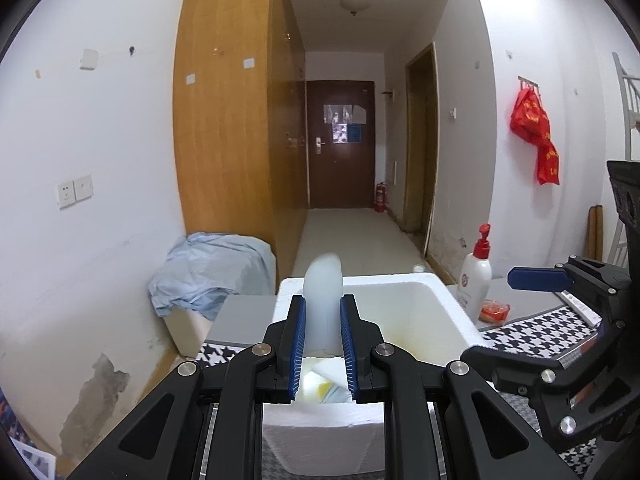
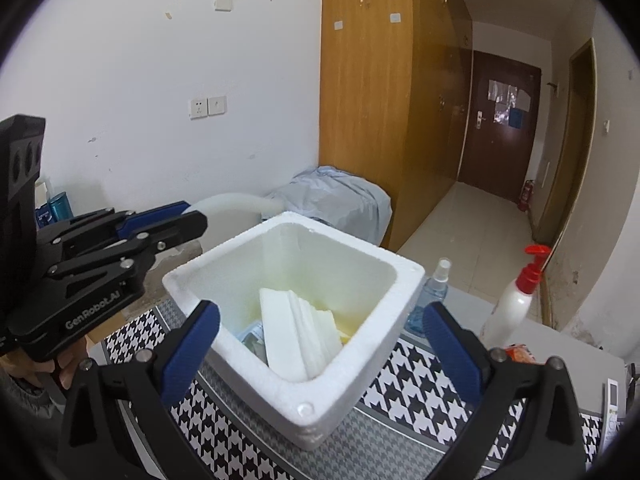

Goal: Organize soft objects
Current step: 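Lower the foam roller into the foam box and open the left tool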

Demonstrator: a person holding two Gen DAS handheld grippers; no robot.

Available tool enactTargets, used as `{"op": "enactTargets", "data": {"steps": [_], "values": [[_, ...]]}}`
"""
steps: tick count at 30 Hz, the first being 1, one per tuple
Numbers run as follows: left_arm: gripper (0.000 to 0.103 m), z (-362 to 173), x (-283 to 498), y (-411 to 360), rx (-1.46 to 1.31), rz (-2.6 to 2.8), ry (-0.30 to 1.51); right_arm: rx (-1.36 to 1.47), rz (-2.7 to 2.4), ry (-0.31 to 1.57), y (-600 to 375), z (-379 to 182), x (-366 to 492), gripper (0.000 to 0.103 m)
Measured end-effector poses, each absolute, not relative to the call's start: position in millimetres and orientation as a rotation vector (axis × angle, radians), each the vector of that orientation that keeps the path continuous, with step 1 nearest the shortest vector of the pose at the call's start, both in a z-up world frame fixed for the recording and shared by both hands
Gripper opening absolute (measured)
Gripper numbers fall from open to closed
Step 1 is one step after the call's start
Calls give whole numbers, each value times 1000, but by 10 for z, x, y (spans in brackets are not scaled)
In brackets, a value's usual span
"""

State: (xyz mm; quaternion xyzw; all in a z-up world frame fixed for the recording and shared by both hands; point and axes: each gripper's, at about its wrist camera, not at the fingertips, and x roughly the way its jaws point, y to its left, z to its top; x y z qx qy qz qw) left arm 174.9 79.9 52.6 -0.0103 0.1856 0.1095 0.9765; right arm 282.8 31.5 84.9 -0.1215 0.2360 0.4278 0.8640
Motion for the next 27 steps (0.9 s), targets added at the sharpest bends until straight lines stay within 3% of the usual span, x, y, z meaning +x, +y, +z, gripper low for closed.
{"op": "enactTargets", "data": {"steps": [27], "values": [[19,459,2092,455,0,88,414,-153,771,498,-391,839,2730,102]]}}
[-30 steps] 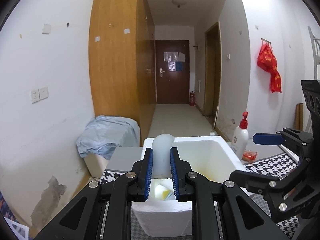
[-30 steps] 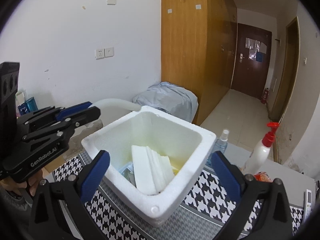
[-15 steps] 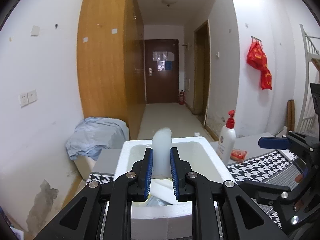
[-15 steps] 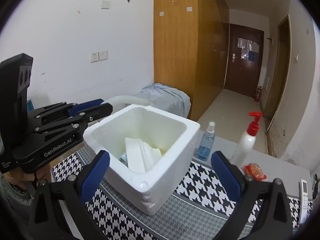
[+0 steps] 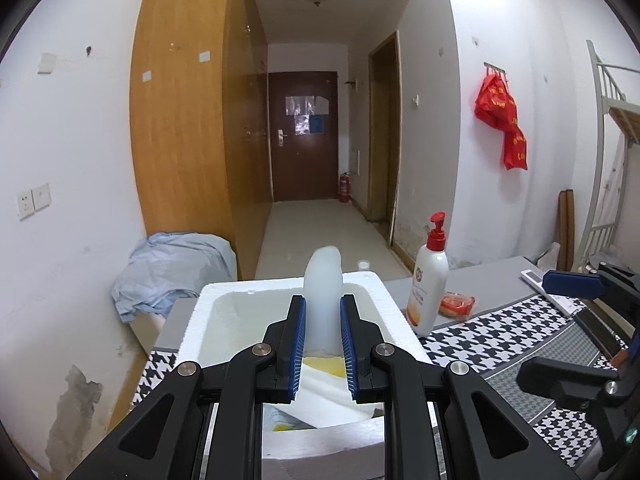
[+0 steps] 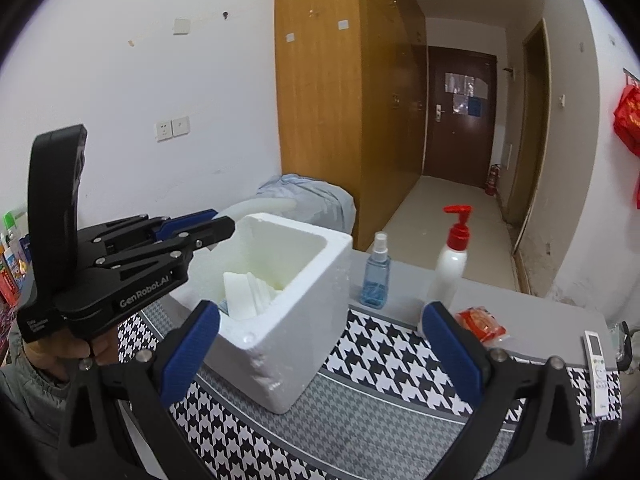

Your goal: Organize soft objects

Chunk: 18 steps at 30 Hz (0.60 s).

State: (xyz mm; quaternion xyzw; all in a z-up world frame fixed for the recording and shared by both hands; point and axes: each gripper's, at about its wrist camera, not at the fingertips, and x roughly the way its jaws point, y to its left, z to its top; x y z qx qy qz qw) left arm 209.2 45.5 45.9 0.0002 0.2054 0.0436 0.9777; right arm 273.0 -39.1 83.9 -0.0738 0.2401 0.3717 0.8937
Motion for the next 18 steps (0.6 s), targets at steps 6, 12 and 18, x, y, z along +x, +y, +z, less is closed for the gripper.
{"op": "enactTargets", "data": {"steps": [6,12,18], "values": [[27,434,2134,424,11,110,436,-137,757,500,-468,832,2714,102],[85,419,2093,424,0,149,422,-128,746,496,-556,828,2694,102],[97,439,2039,384,12,150,417,-119,738,484,-633,850,2668,102]]}}
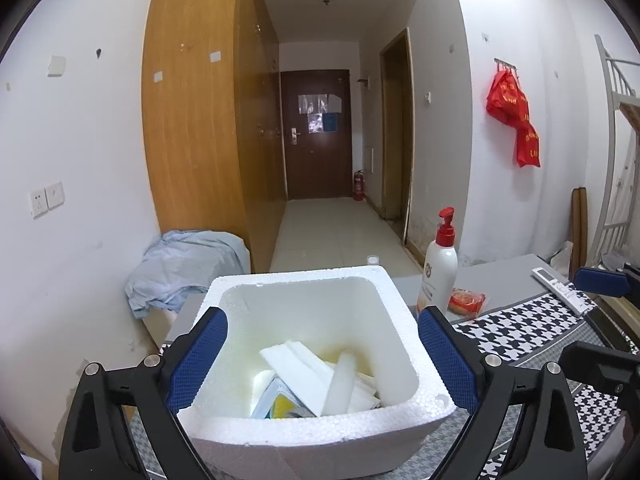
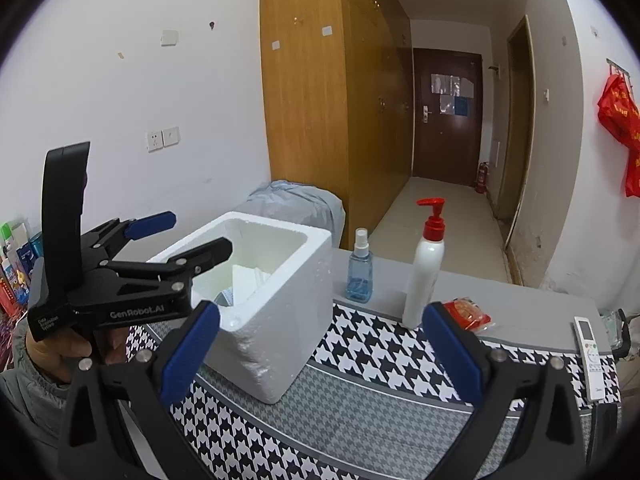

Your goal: Organize soft objects

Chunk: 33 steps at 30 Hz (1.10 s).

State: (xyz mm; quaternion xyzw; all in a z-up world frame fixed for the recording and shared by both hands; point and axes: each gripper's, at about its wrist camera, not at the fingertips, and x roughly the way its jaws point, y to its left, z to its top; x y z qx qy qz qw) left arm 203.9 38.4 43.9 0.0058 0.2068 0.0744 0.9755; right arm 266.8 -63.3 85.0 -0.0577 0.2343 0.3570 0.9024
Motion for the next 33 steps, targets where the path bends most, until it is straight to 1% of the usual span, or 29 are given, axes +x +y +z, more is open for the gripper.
{"op": "enactTargets", "data": {"steps": [3,17,33], "values": [[102,469,1998,359,15,151,406,-125,733,481,-663,859,2638,103],[102,617,1564,261,-24,136,341,-140,741,455,-740,878,2447,103],[102,690,1128,-52,7,136,279,-118,738,404,-958,986,2075,103]]}}
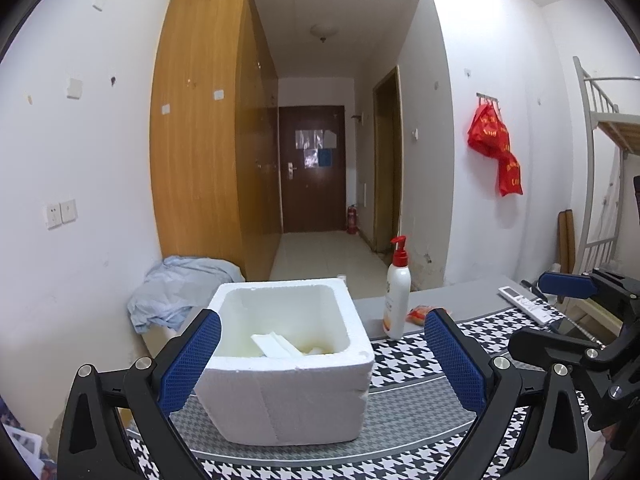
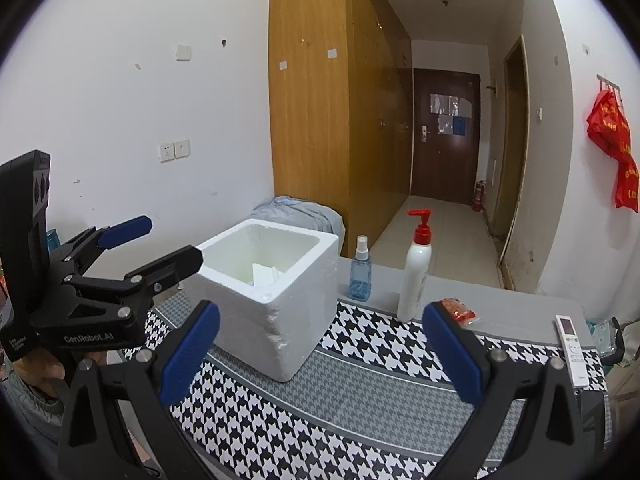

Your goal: Organize soft objects

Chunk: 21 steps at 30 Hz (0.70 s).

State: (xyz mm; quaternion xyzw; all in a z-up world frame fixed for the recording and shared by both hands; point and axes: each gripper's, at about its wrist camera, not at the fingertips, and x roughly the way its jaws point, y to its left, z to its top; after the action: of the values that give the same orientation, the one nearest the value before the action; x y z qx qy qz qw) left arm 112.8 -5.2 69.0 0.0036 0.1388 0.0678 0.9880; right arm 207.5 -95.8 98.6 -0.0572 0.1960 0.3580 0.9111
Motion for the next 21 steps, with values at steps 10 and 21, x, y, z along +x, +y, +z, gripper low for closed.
{"op": "enactTargets", "data": {"steps": [10,21], "values": [[102,673,881,-202,36,132,268,-98,711,372,-1139,1001,1775,103],[102,584,508,-343,32,163,216,-76,723,302,-1241,964,1423,103]]}}
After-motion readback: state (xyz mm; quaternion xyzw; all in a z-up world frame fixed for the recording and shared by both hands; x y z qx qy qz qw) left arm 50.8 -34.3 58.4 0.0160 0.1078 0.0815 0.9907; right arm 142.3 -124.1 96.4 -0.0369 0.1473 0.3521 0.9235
